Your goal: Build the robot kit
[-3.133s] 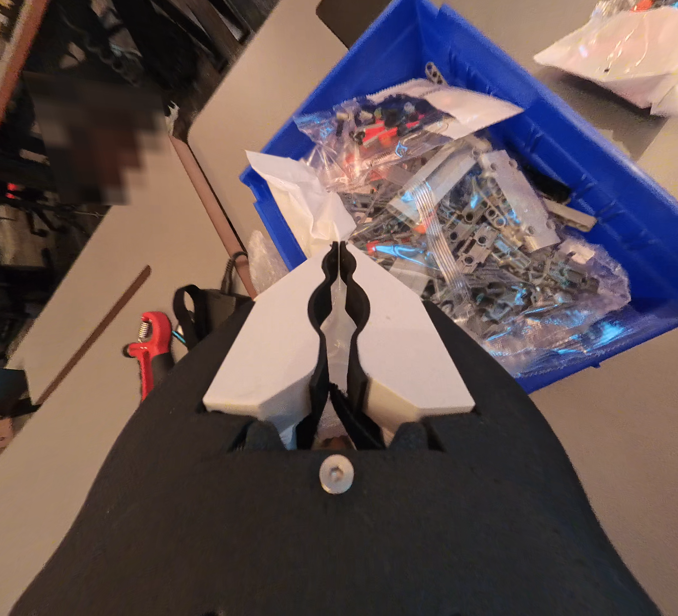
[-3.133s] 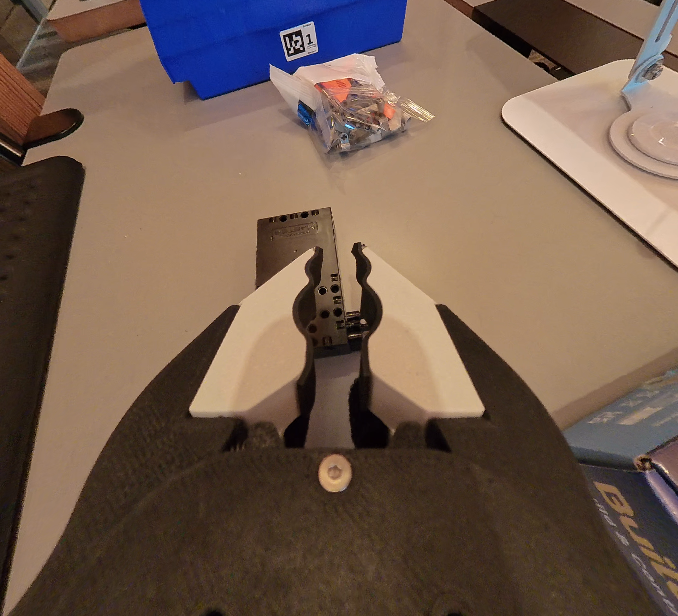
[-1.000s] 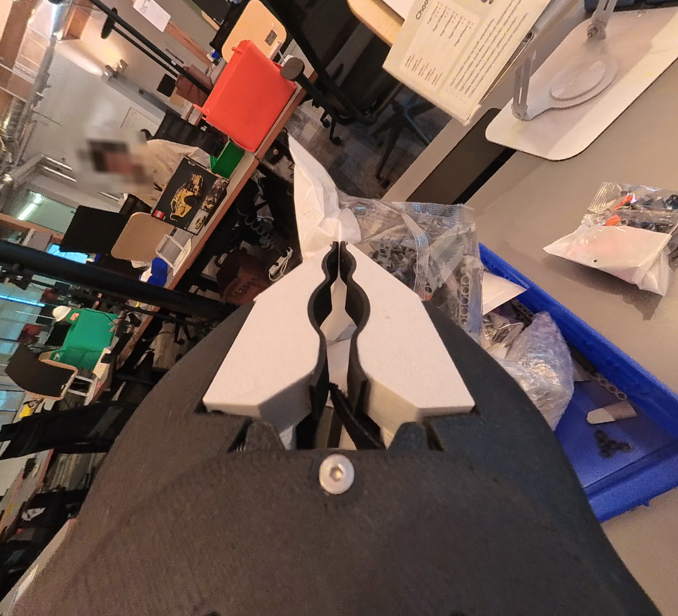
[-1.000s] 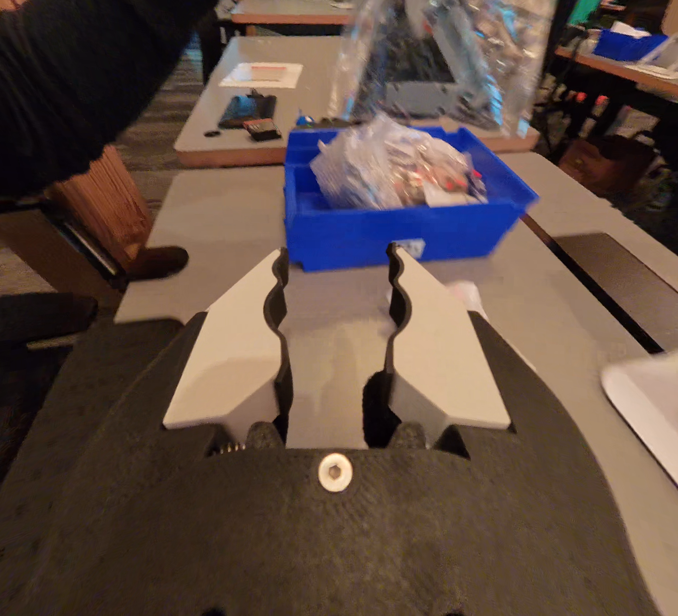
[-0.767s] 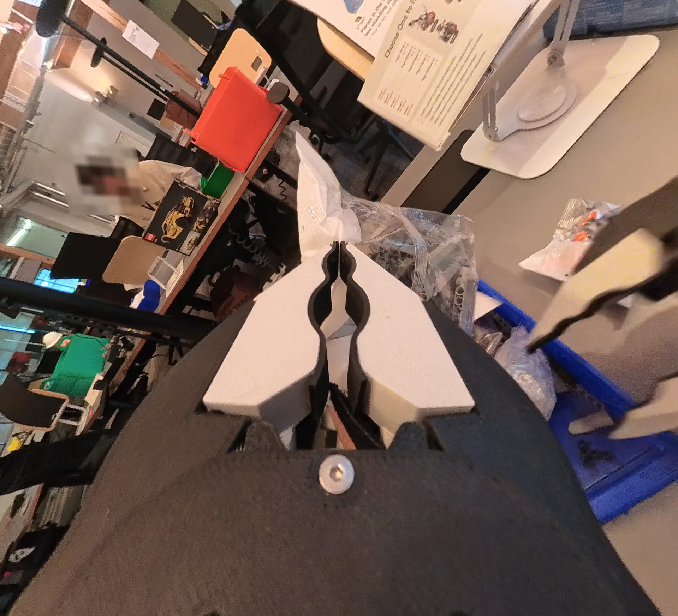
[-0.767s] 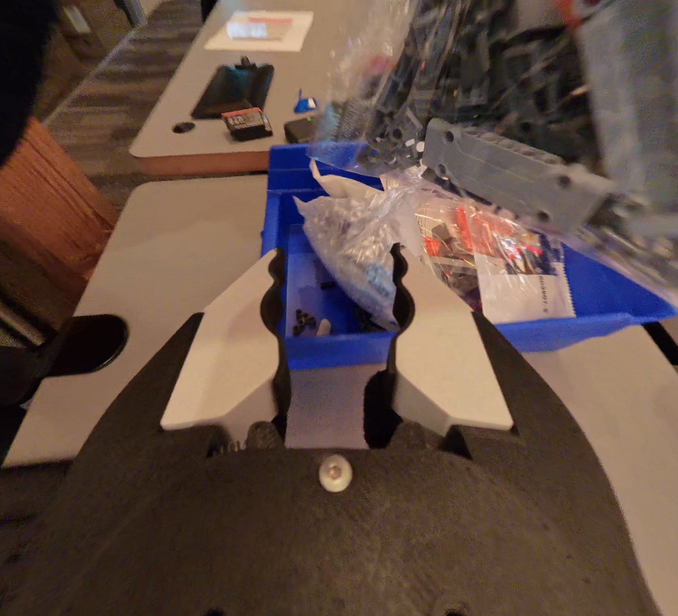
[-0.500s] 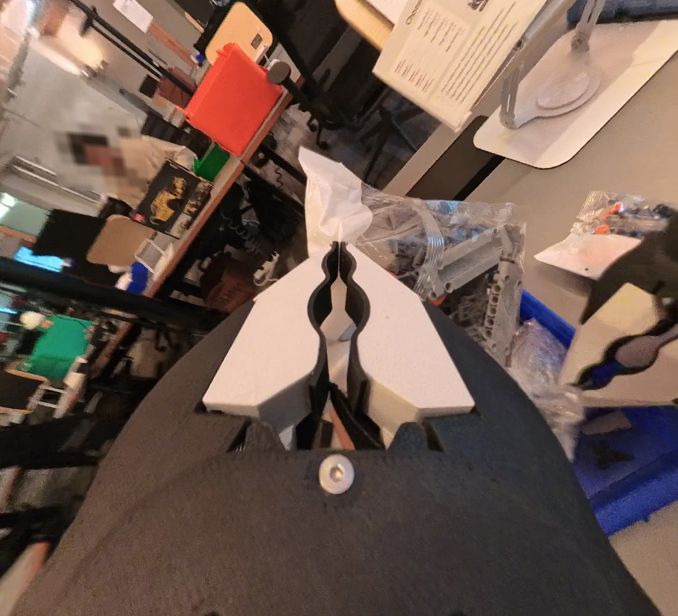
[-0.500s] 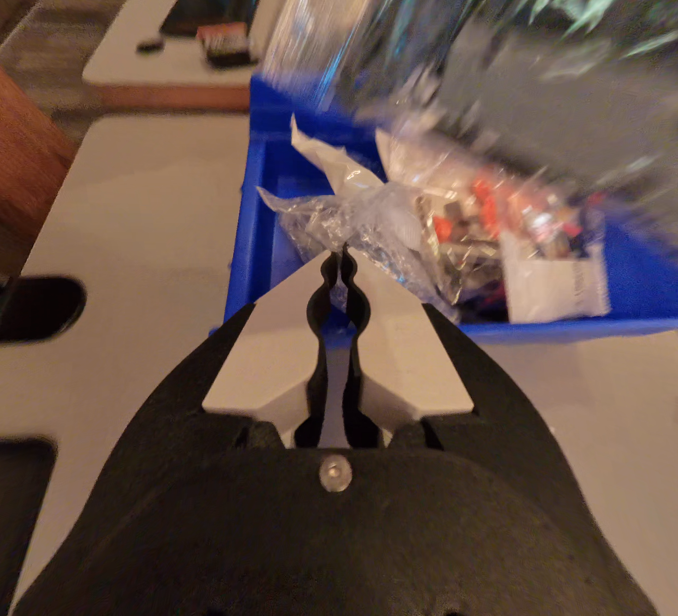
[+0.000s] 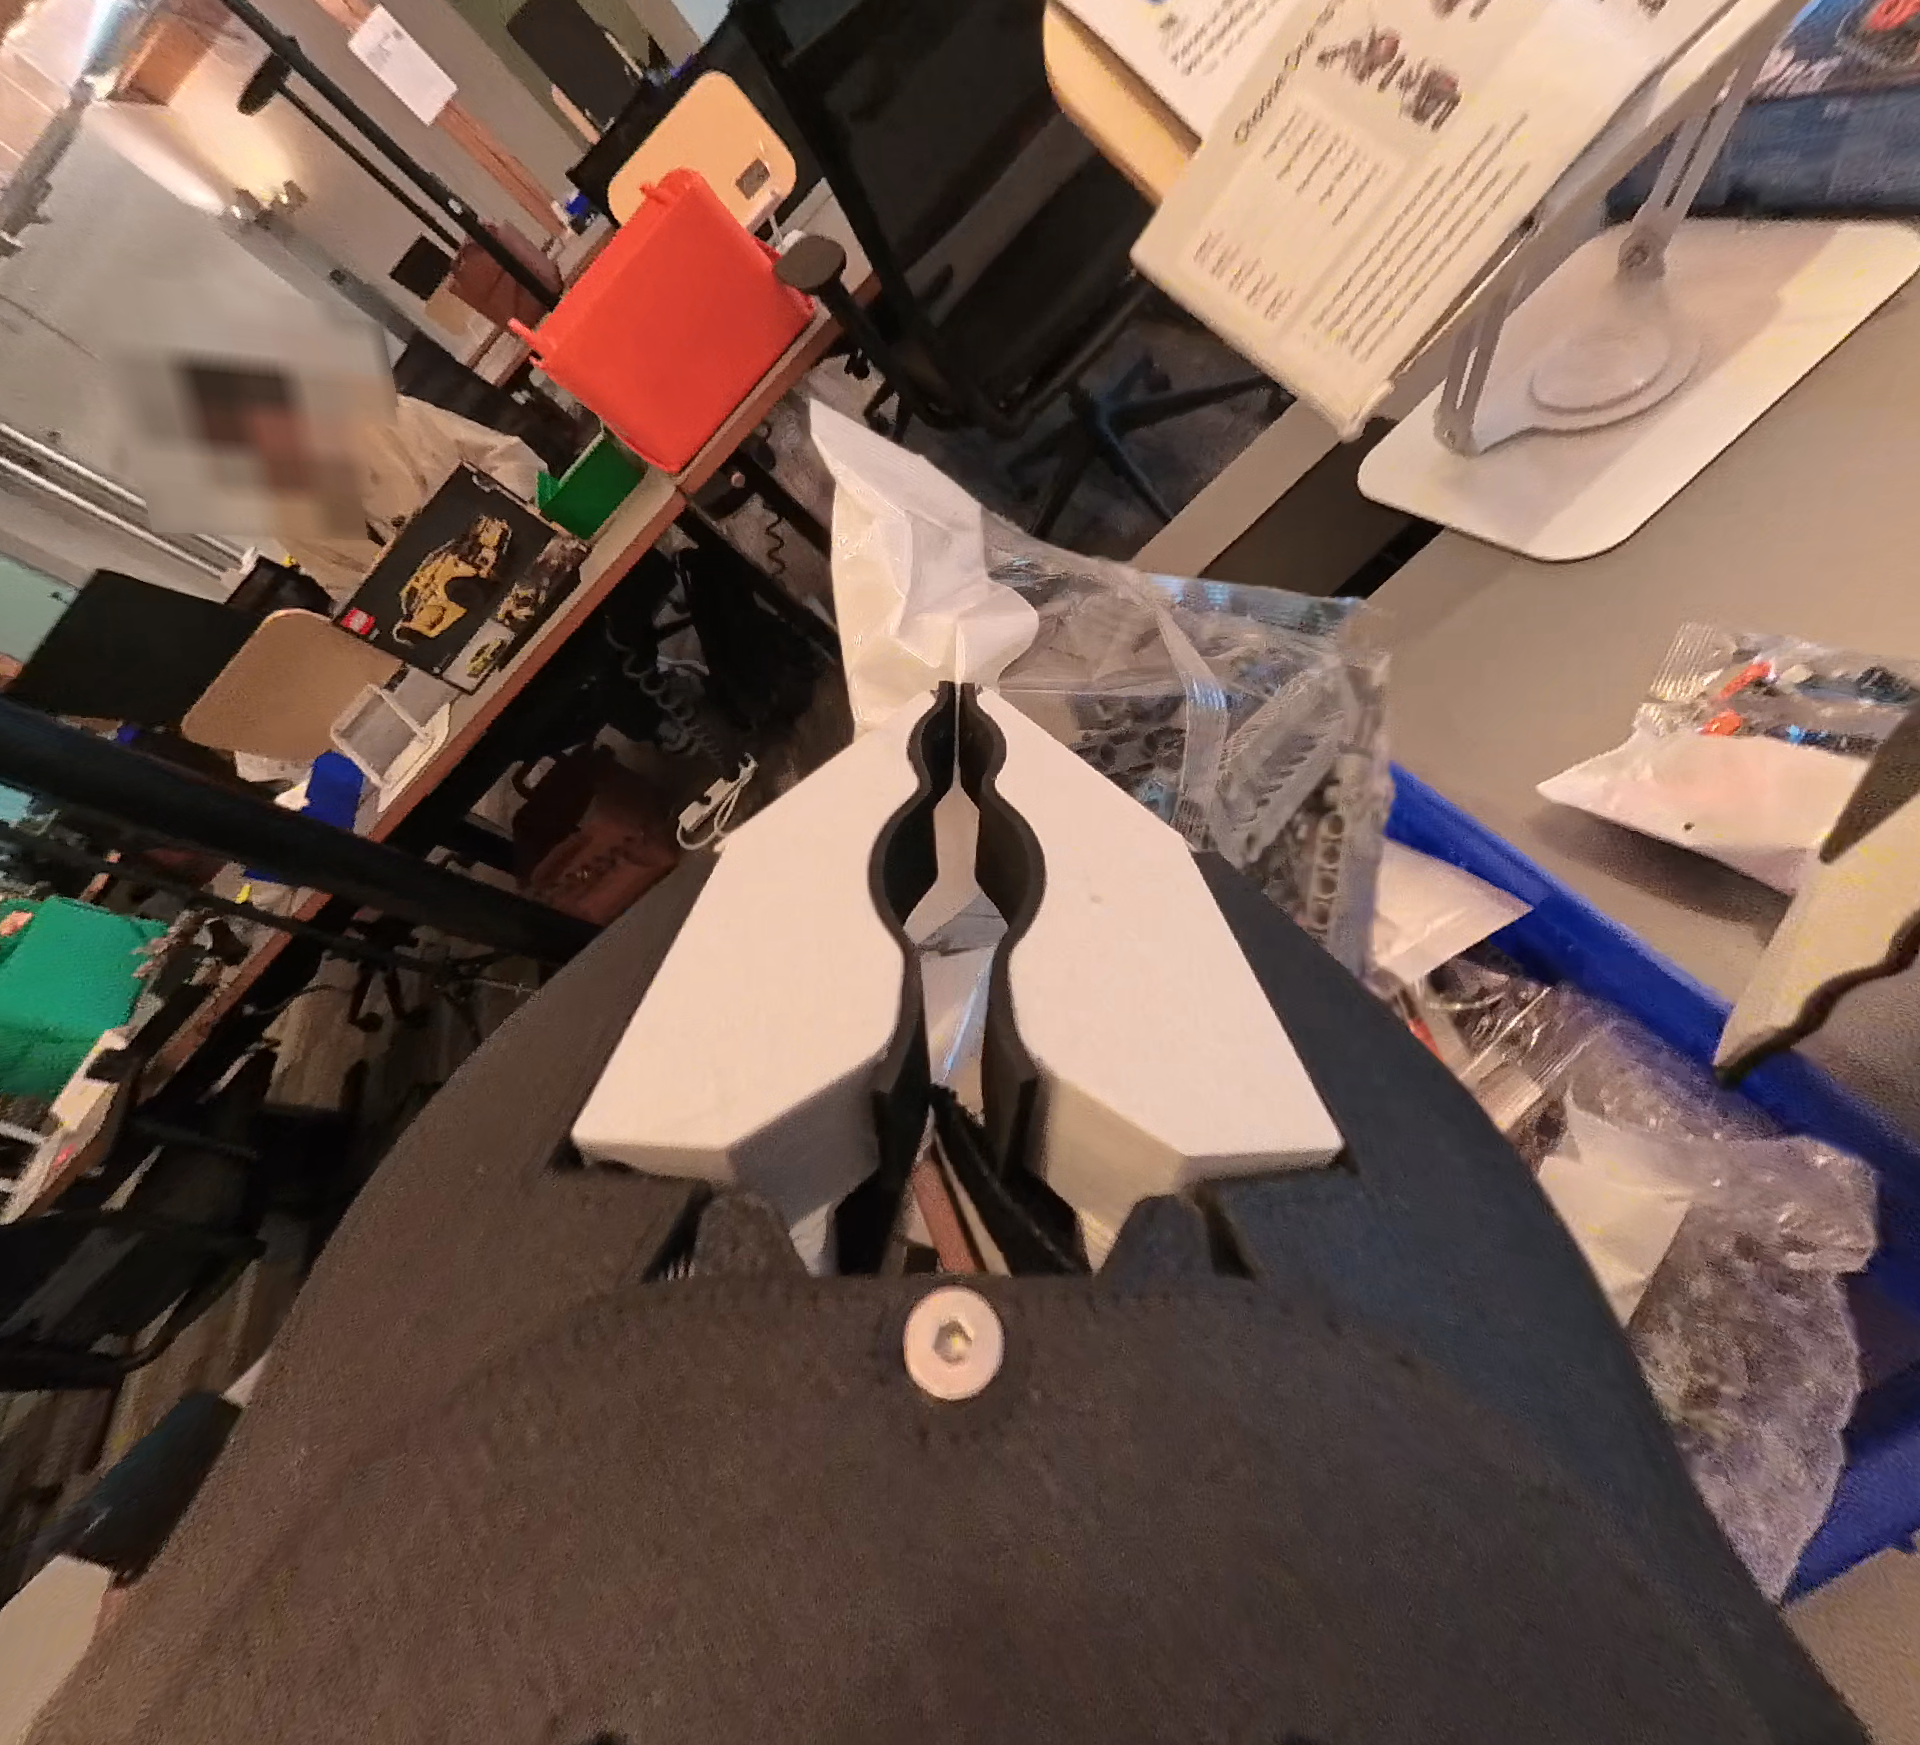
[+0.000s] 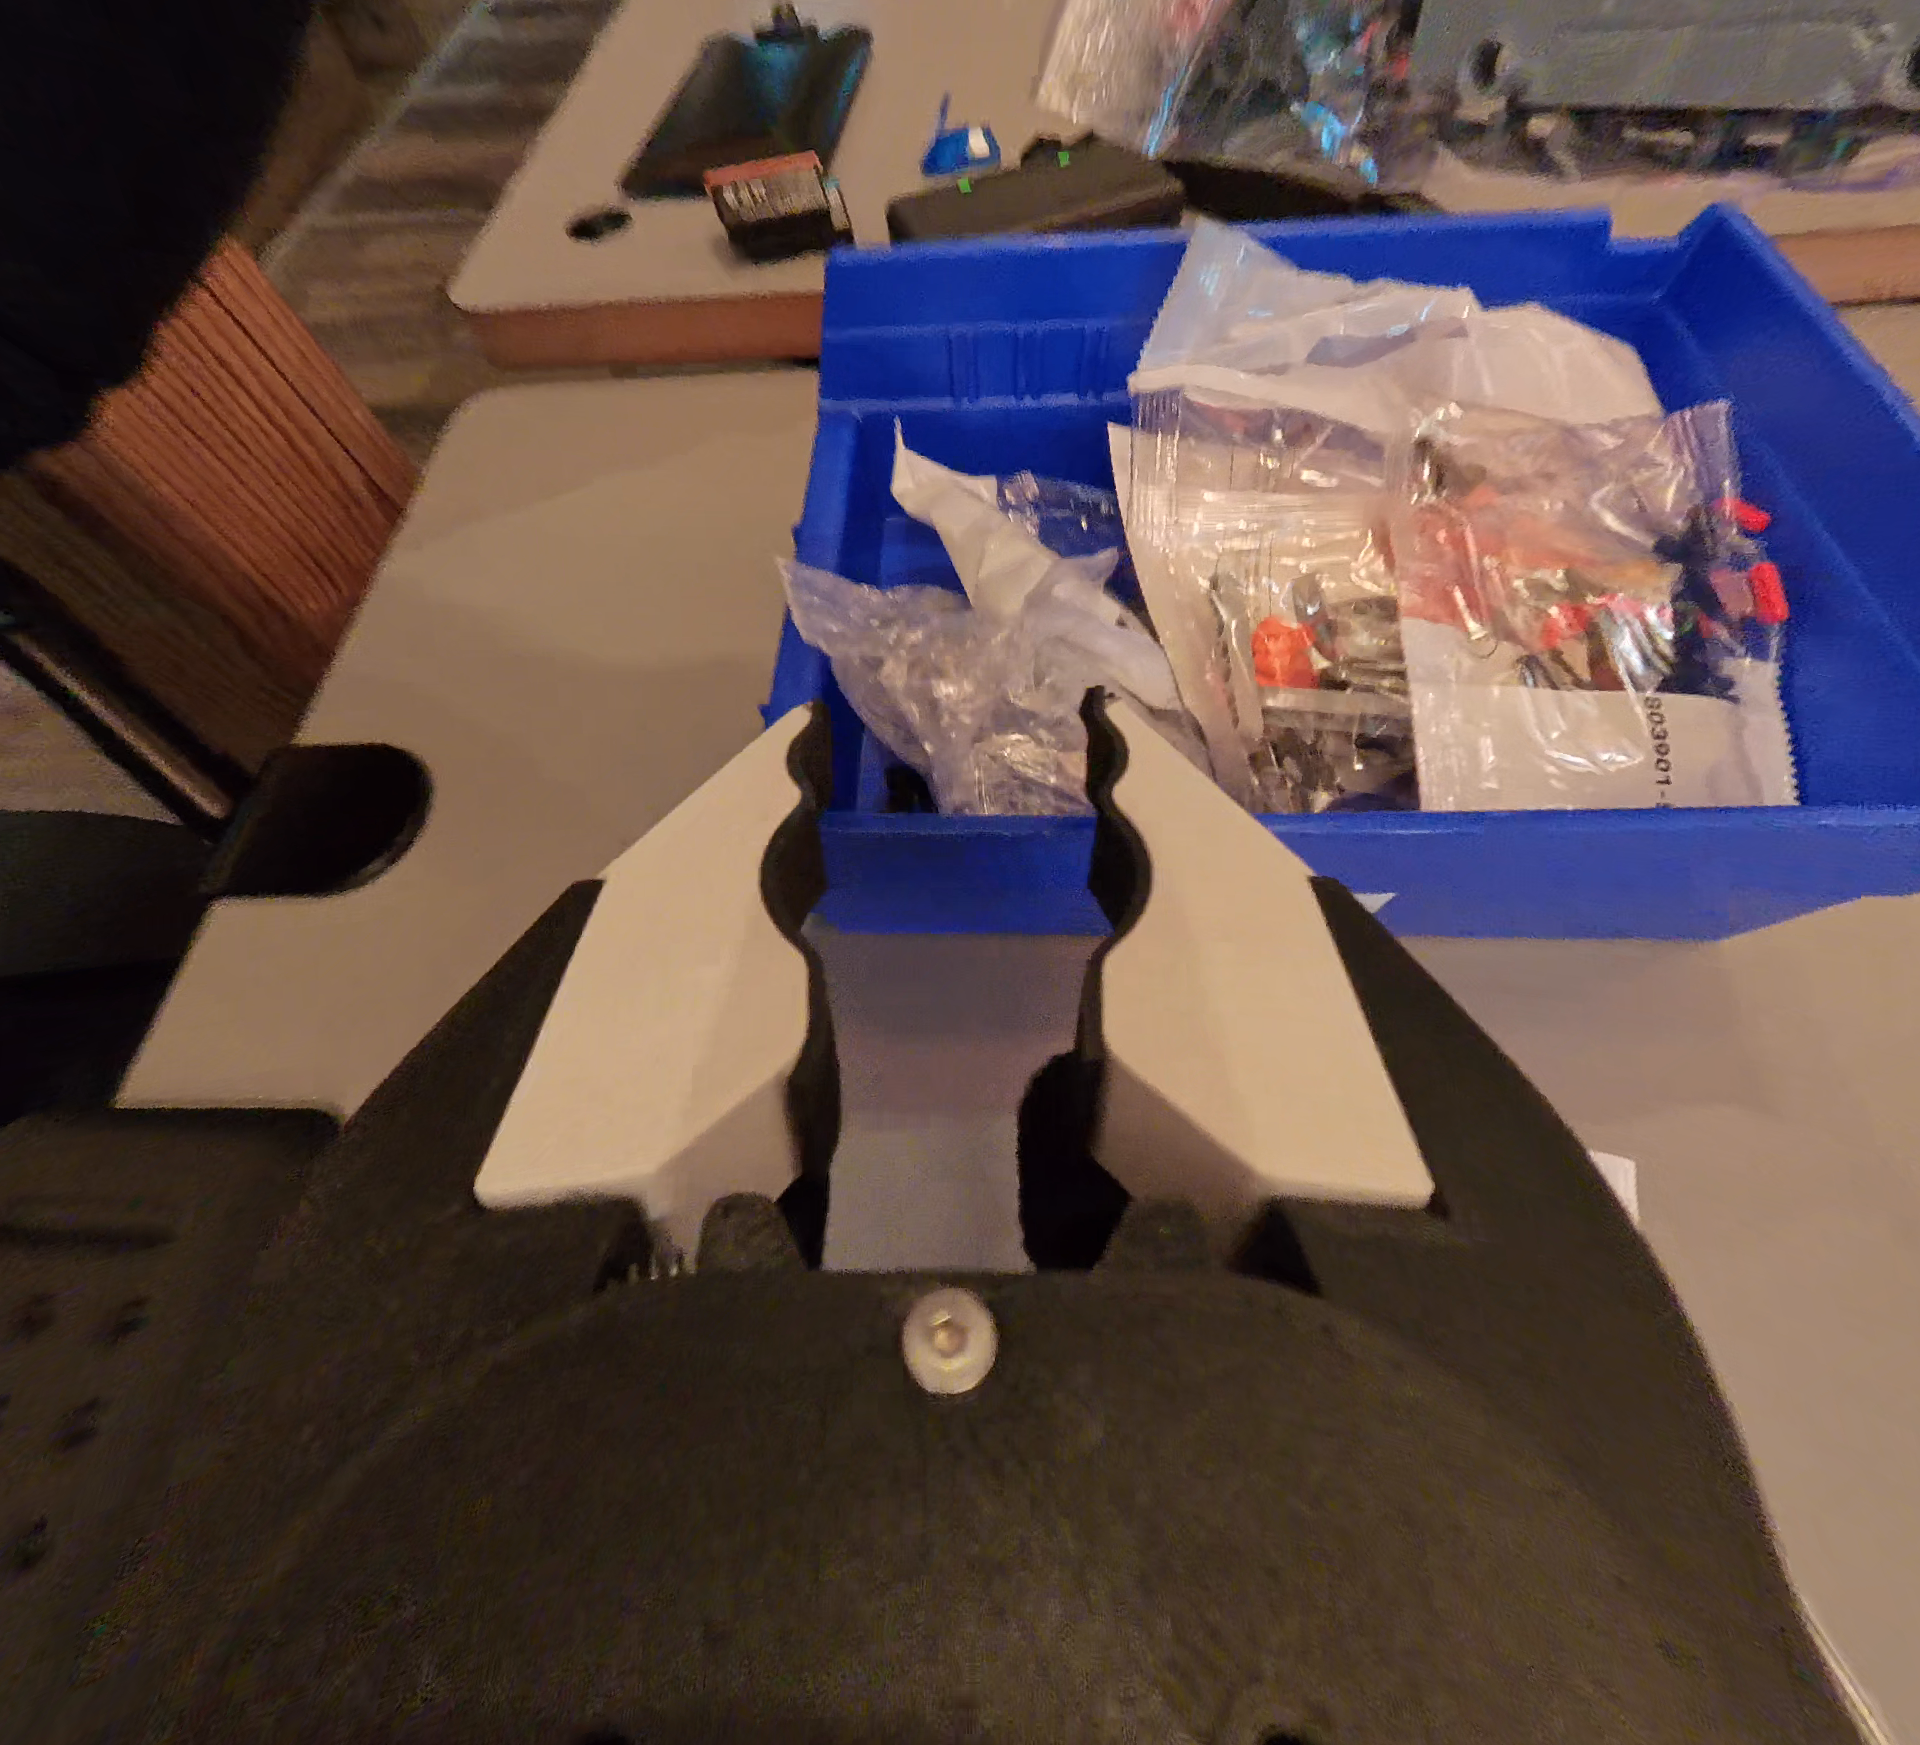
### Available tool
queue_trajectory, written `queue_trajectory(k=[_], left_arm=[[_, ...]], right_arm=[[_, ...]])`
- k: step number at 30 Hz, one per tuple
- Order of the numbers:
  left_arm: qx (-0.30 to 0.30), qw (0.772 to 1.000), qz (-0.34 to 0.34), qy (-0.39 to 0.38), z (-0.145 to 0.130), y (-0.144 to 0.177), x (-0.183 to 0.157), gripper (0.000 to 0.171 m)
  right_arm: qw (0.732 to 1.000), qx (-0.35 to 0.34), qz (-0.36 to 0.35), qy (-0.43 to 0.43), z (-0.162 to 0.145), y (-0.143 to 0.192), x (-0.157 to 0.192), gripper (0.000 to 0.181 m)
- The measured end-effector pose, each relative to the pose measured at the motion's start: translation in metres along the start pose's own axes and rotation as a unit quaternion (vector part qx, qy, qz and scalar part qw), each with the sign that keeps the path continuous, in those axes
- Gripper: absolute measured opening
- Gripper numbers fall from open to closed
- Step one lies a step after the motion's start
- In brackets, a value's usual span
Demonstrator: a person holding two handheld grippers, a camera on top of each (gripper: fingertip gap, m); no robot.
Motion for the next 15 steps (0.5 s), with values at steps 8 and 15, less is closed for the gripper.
queue_trajectory(k=[8, 15], left_arm=[[-0.048, 0.996, -0.070, -0.015, 0.057, 0.006, -0.050, 0.000], [-0.095, 0.983, -0.153, -0.026, 0.102, 0.009, -0.136, 0.000]], right_arm=[[0.981, -0.141, -0.080, -0.110, 0.028, 0.068, -0.038, 0.099], [0.898, -0.380, -0.036, -0.219, 0.033, 0.138, -0.053, 0.084]])
Point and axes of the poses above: each gripper's, where its closed fingertips meet, y back along the fingers, z out of its top, x = y × z across the jaws, the point moved 4 cm from there along y, back along the fingers, and after that the axes turned 15 degrees about y, right-handed, at the moved point
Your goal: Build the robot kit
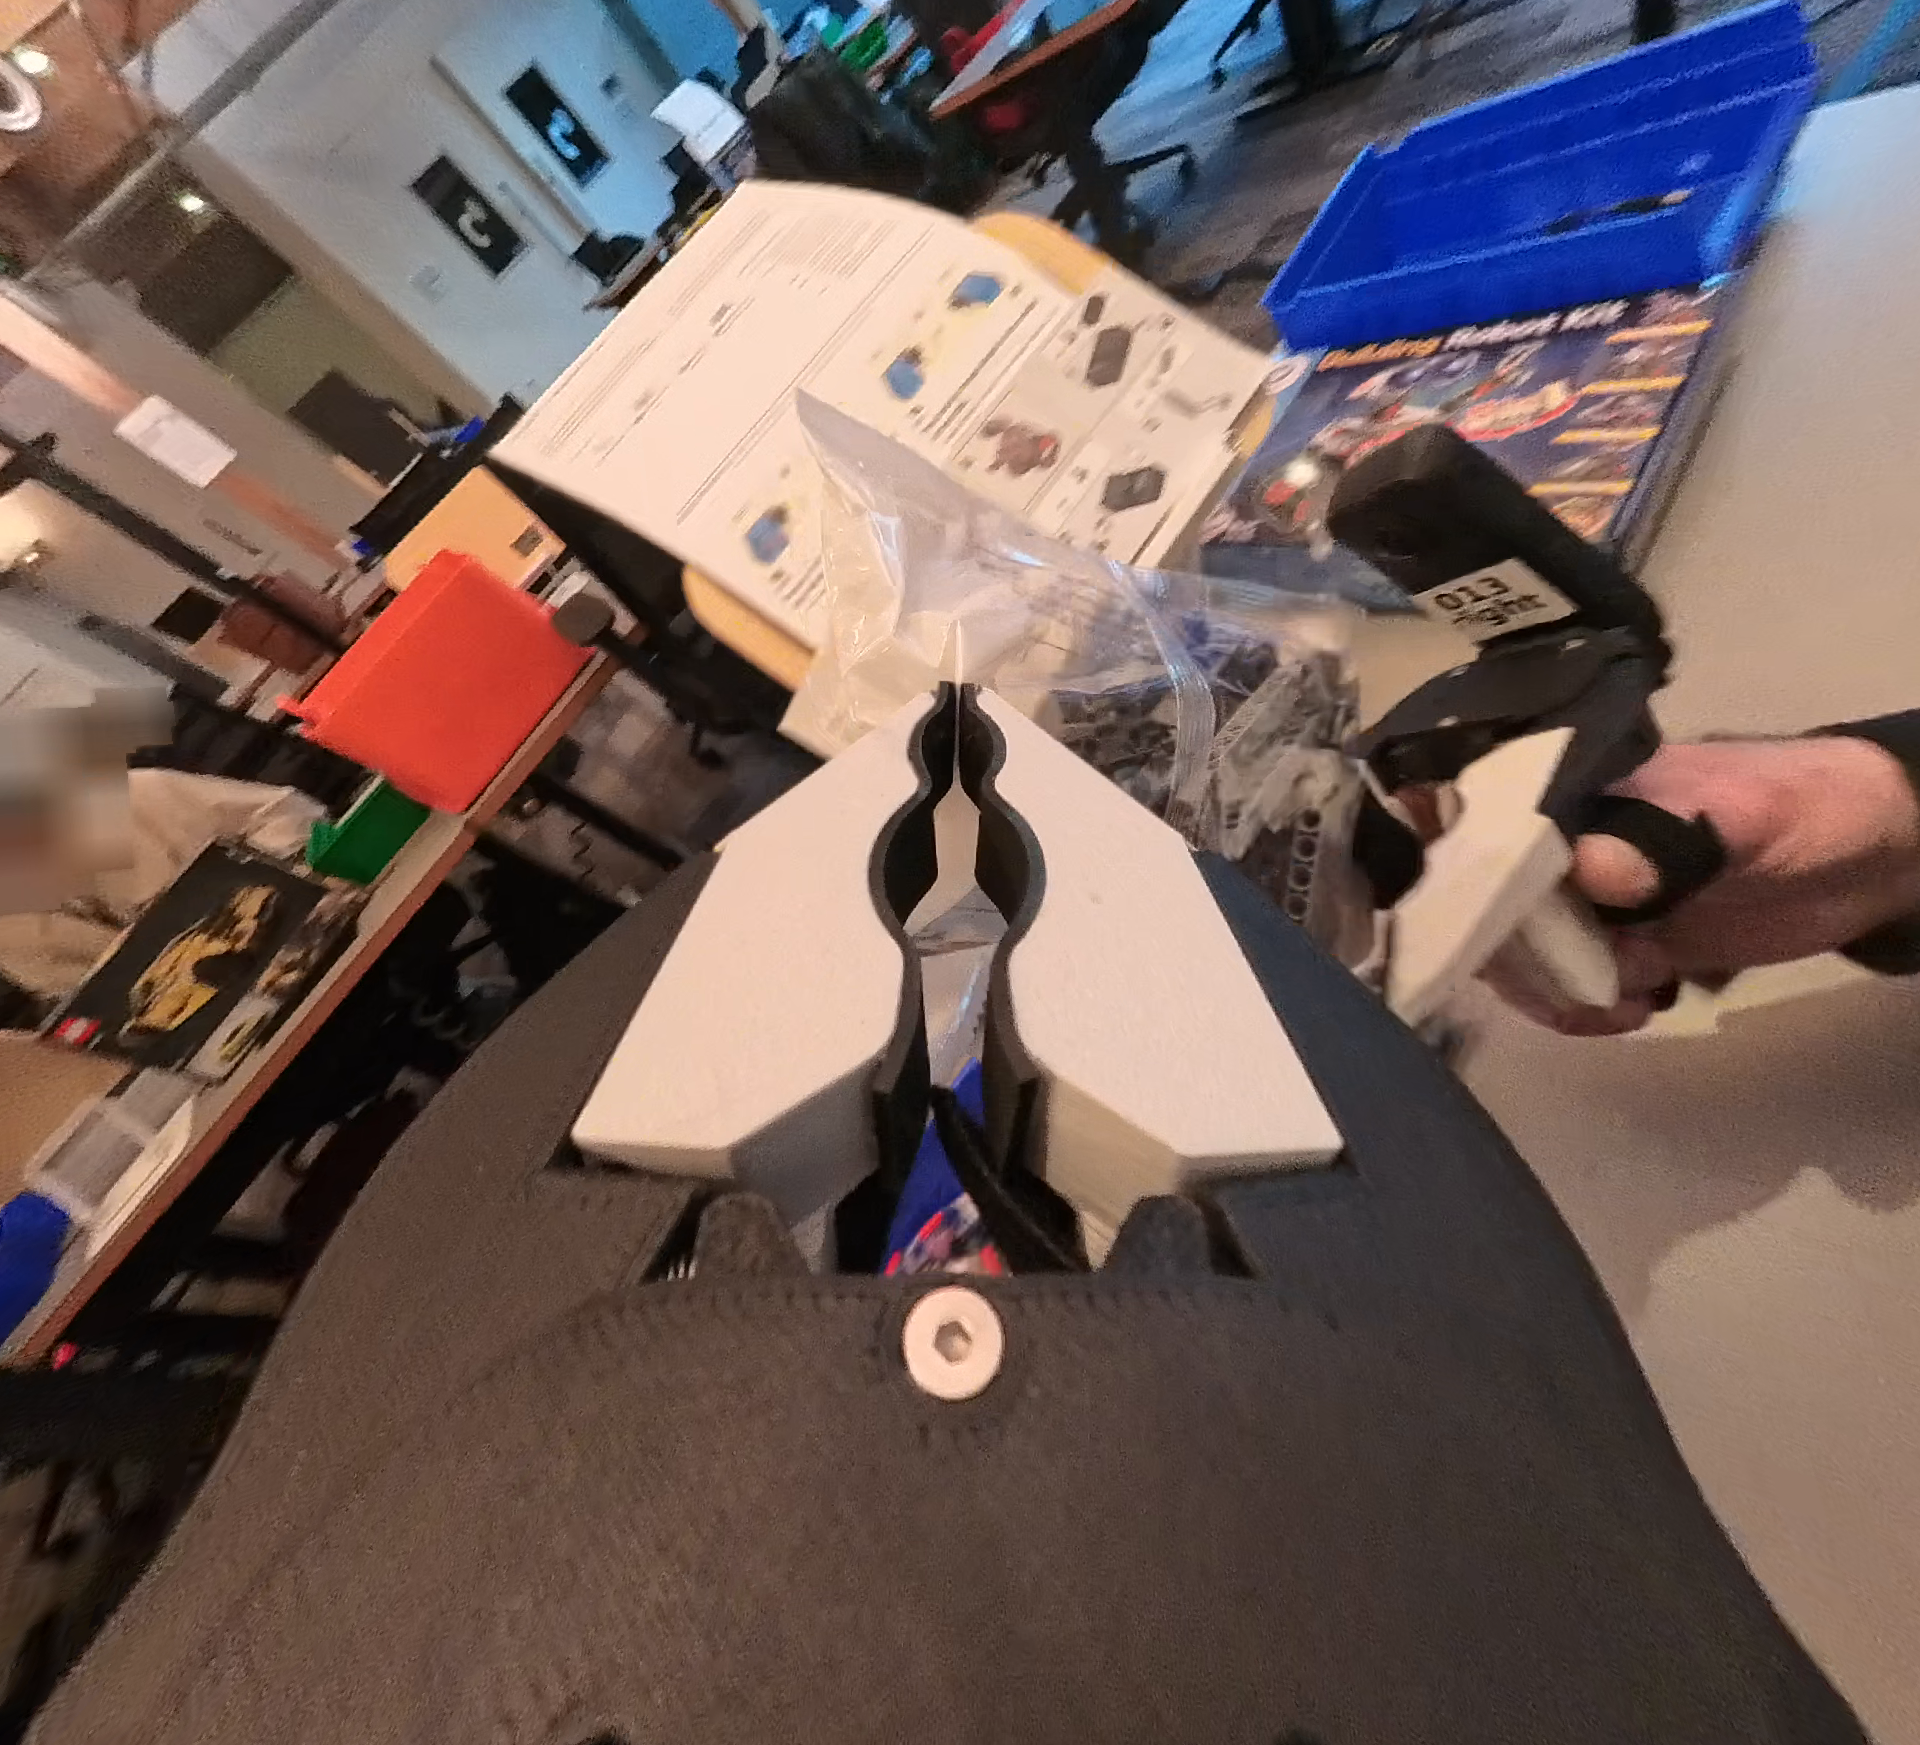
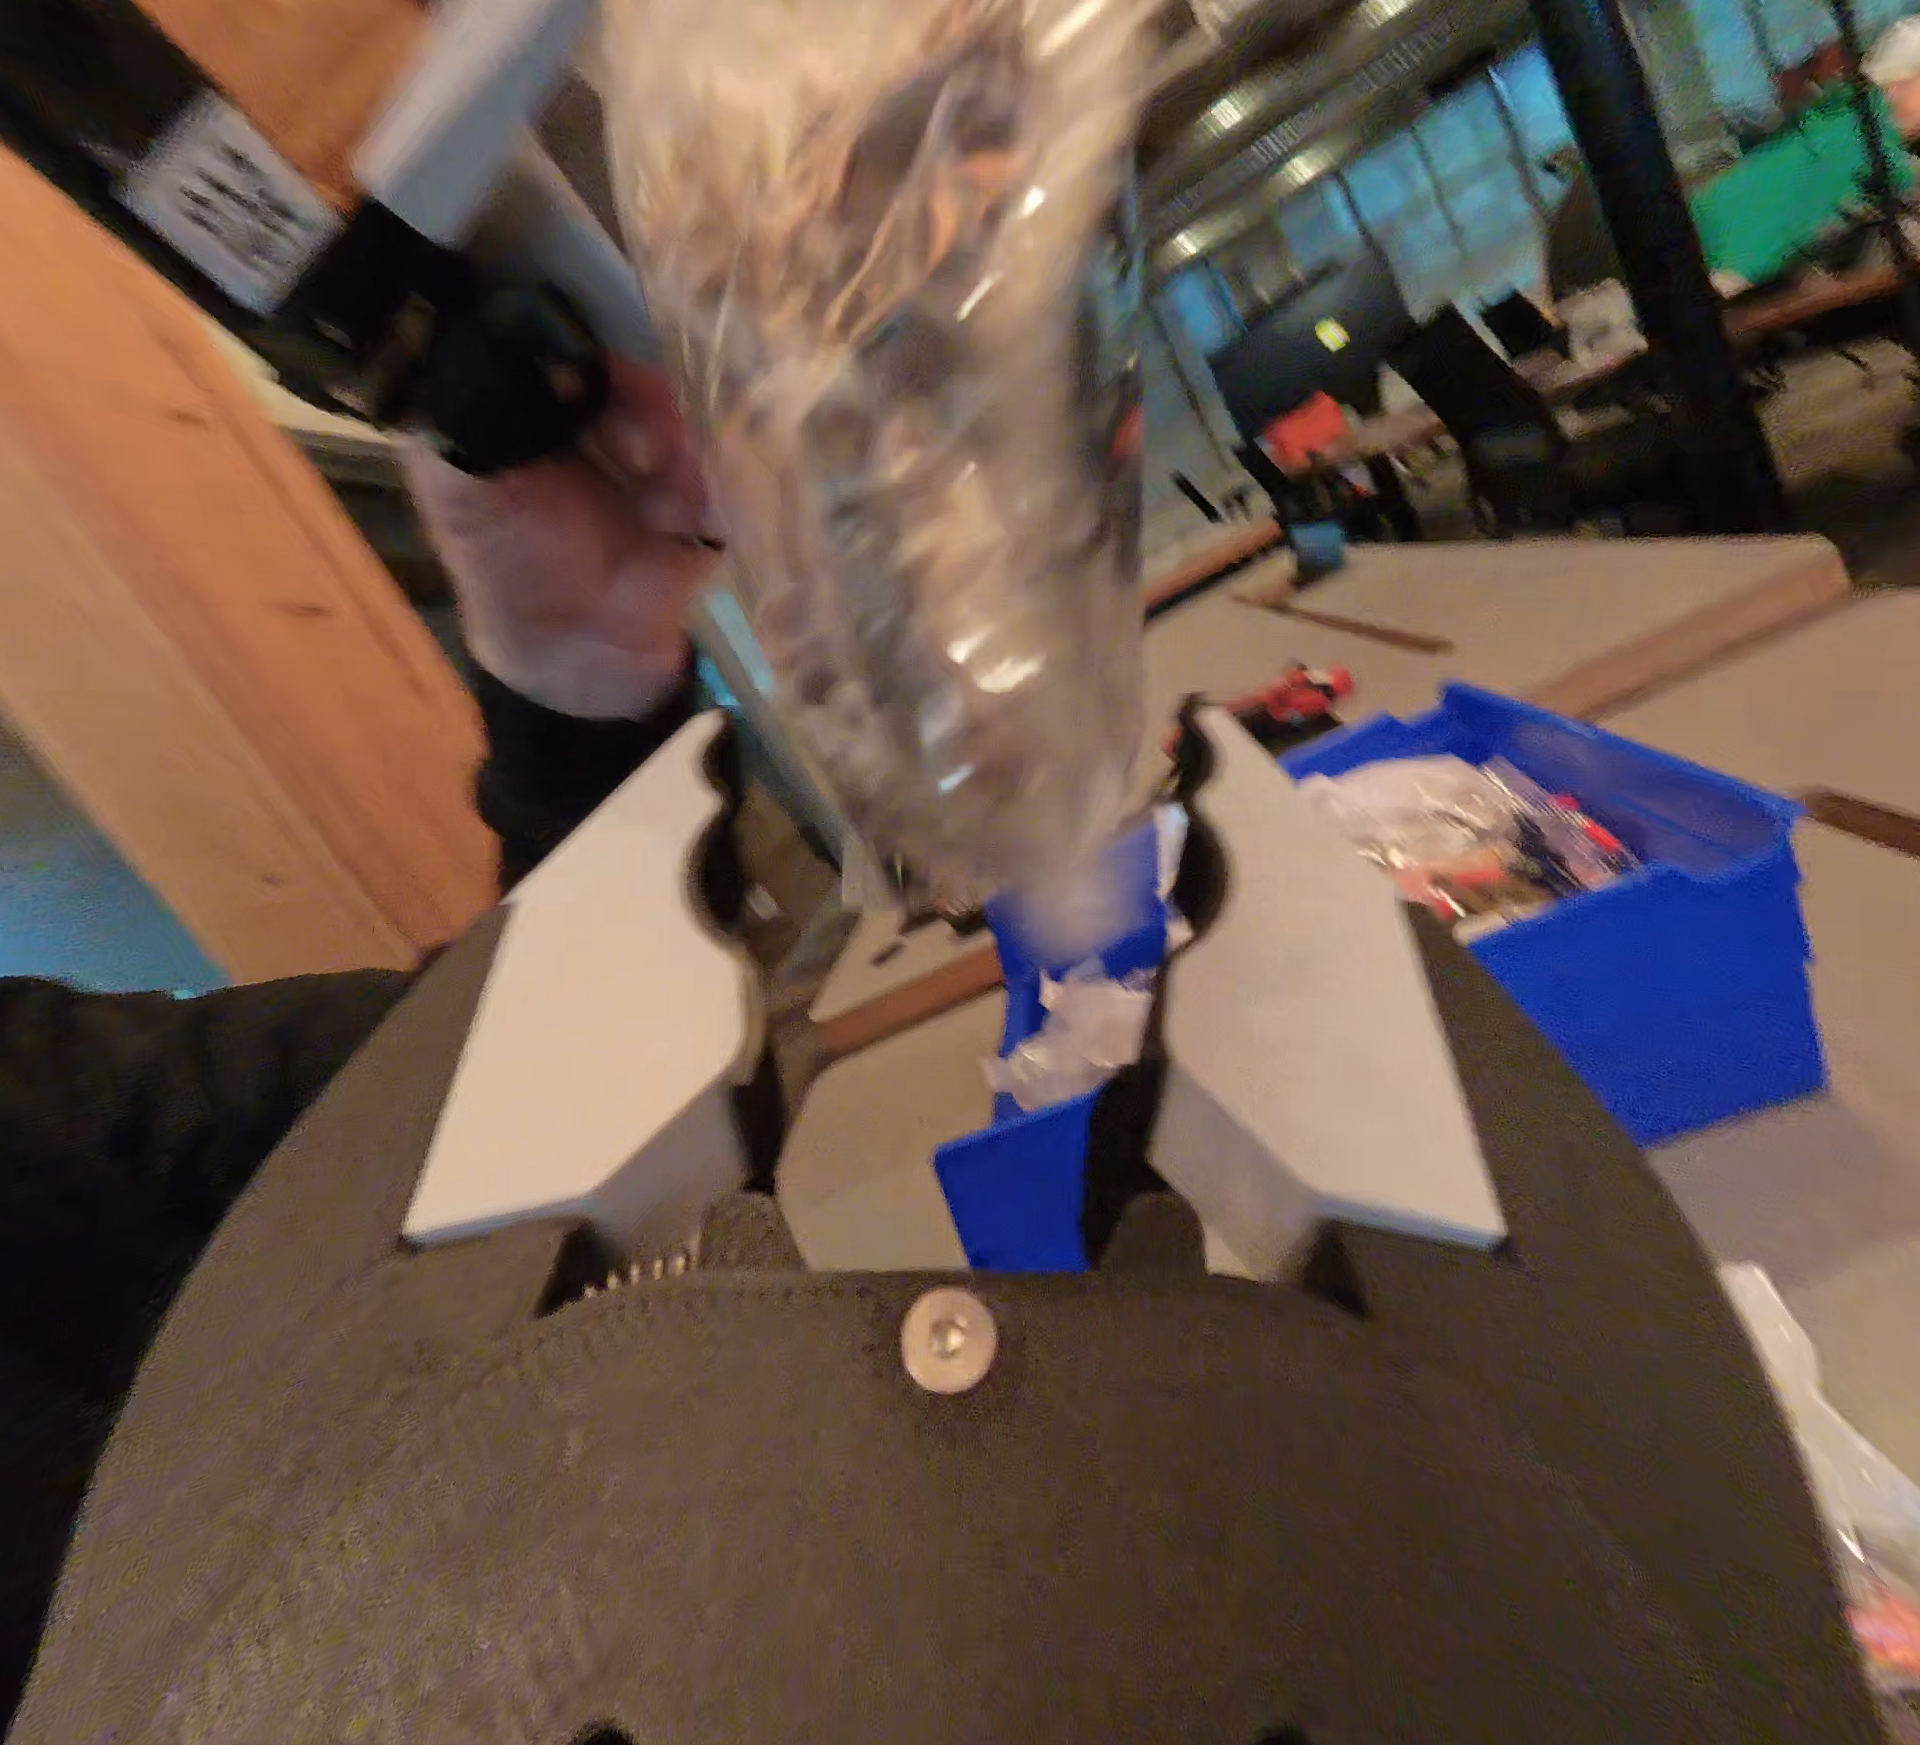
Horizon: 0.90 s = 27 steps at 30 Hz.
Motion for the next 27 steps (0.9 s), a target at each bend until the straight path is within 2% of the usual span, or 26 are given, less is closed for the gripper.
queue_trajectory(k=[1, 2, 3, 5, 8, 11, 15, 18, 22, 25, 27], left_arm=[[-0.001, 1.000, -0.011, 0.002, 0.002, -0.006, -0.011, 0.000], [0.002, 1.000, -0.018, 0.002, 0.002, -0.012, -0.020, 0.000], [-0.003, 1.000, -0.015, 0.004, 0.002, -0.017, -0.025, 0.000], [0.007, 1.000, -0.020, 0.015, -0.006, -0.030, -0.034, 0.000], [0.039, 0.997, -0.039, 0.053, -0.029, -0.055, -0.044, 0.000], [0.088, 0.992, -0.056, 0.066, -0.068, -0.094, -0.056, 0.000], [0.135, 0.979, -0.107, 0.107, -0.117, -0.143, -0.079, 0.000], [0.182, 0.969, -0.122, 0.118, -0.146, -0.162, -0.086, 0.000], [0.199, 0.968, -0.107, 0.110, -0.154, -0.141, -0.064, 0.006], [0.209, 0.970, -0.074, 0.100, -0.155, -0.105, -0.031, 0.012], [0.231, 0.968, -0.055, 0.087, -0.160, -0.076, -0.006, 0.012]], right_arm=[[0.999, -0.025, 0.021, 0.006, 0.010, 0.010, 0.006, 0.052], [0.999, -0.032, 0.026, 0.014, 0.016, 0.021, 0.008, 0.041], [0.999, -0.022, 0.014, 0.025, 0.018, 0.031, 0.007, 0.037], [0.999, 0.027, -0.013, 0.043, 0.017, 0.053, 0.002, 0.028], [0.990, 0.124, -0.048, 0.036, 0.013, 0.092, -0.015, 0.025], [0.972, 0.207, -0.099, 0.043, 0.007, 0.135, -0.040, 0.018], [0.954, 0.269, -0.134, 0.007, -0.016, 0.181, -0.067, 0.017], [0.940, 0.310, -0.137, -0.040, -0.039, 0.201, -0.077, 0.017], [0.918, 0.343, -0.182, -0.081, -0.058, 0.222, -0.097, 0.015], [0.886, 0.410, -0.197, -0.085, -0.080, 0.232, -0.102, 0.014], [0.877, 0.419, -0.217, -0.087, -0.084, 0.234, -0.106, 0.017]])
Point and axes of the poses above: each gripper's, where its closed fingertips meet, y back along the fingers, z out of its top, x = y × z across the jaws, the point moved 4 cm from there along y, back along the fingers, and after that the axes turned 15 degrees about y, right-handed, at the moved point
